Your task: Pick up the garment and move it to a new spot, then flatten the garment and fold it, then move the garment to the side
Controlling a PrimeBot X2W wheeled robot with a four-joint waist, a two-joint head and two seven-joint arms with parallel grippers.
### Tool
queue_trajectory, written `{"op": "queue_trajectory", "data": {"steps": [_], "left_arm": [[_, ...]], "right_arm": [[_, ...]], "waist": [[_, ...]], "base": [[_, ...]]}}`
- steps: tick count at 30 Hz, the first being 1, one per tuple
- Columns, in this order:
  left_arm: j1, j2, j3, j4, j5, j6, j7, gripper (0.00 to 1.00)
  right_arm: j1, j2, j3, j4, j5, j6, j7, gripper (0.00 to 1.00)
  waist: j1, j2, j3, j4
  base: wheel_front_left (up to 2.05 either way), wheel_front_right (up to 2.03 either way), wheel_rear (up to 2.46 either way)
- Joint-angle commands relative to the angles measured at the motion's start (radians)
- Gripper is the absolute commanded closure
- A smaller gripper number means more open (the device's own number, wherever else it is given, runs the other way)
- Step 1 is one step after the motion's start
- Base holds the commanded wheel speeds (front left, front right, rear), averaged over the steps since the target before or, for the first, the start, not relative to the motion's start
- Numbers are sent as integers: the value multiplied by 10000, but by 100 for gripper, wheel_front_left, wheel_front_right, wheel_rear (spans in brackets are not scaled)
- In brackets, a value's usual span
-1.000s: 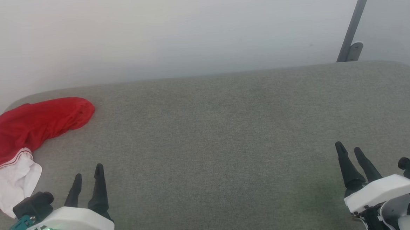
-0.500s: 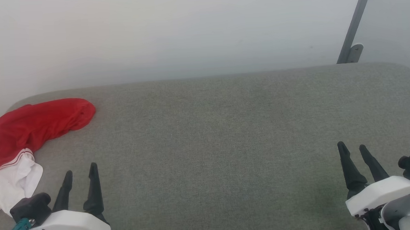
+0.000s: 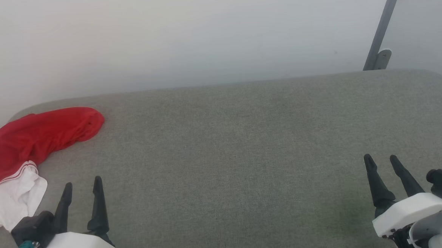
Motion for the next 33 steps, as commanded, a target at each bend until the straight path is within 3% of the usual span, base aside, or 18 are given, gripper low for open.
{"op": "queue_trajectory", "data": {"steps": [1,33], "left_arm": [[100,41,52,-99,271,-27,-102,0],[372,-114,472,-138,2014,-435,-649,0]], "right_arm": [[10,-43,9,-106,-237,6,-118,0],[138,-252,225,-140,-2273,6,-503,0]], "waist": [[0,0,-8,2],[-1,0,-227,-2]], "base": [[0,0,0],[0,0,0]]}}
